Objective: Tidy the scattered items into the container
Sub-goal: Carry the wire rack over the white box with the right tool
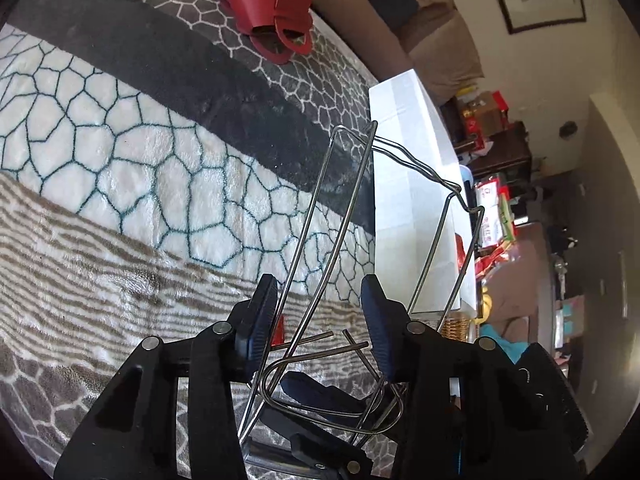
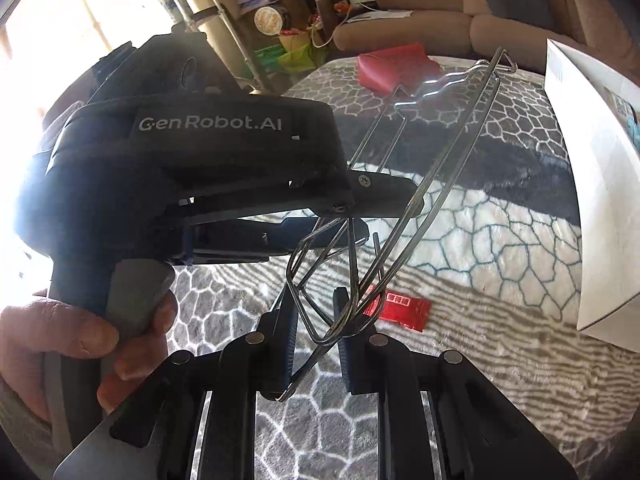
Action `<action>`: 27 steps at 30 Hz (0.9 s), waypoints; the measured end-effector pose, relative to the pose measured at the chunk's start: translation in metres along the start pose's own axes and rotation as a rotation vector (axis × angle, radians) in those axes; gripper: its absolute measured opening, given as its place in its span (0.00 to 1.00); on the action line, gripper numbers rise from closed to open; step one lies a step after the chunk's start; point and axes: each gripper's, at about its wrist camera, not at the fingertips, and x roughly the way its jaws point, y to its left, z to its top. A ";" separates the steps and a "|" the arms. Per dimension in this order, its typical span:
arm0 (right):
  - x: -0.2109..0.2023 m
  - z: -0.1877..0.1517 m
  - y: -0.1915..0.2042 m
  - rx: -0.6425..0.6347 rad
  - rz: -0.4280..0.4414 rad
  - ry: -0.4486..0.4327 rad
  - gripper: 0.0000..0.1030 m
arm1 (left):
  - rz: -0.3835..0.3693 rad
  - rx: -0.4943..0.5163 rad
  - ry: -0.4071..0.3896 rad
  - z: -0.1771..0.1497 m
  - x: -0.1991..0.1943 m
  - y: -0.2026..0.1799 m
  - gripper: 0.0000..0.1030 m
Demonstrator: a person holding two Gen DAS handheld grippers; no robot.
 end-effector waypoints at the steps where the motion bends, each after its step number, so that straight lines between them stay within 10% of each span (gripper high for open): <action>1: -0.003 0.000 -0.001 0.001 0.002 -0.001 0.17 | 0.000 0.008 -0.003 0.000 -0.001 -0.004 0.37; 15: -0.098 0.030 -0.051 0.009 -0.021 -0.084 0.17 | -0.077 0.166 -0.022 0.004 0.030 -0.142 0.37; 27: -0.193 0.072 -0.216 0.062 -0.280 -0.048 0.17 | 0.033 0.407 0.019 0.031 0.149 -0.303 0.62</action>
